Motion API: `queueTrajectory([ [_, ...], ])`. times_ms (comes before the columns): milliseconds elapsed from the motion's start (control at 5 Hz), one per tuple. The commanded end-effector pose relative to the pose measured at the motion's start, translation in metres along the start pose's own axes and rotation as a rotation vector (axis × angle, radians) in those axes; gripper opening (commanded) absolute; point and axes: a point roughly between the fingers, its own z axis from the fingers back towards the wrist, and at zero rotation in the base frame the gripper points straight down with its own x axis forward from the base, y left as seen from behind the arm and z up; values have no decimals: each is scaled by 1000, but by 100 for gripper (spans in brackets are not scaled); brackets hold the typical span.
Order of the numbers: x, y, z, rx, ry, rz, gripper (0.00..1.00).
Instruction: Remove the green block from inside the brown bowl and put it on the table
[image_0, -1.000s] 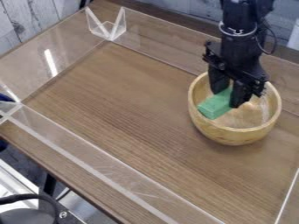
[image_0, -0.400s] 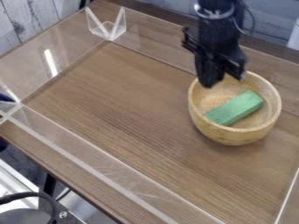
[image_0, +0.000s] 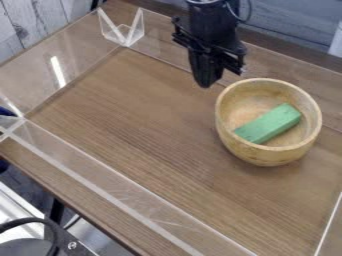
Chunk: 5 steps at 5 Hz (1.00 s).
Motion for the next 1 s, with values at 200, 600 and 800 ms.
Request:
queueTrajectory([
  [200, 15, -24, 5, -5, -35, -94, 0],
  [600, 24, -57, -12, -28, -10, -187, 0],
  [800, 28, -67, -20, -35, 0, -210, 0],
])
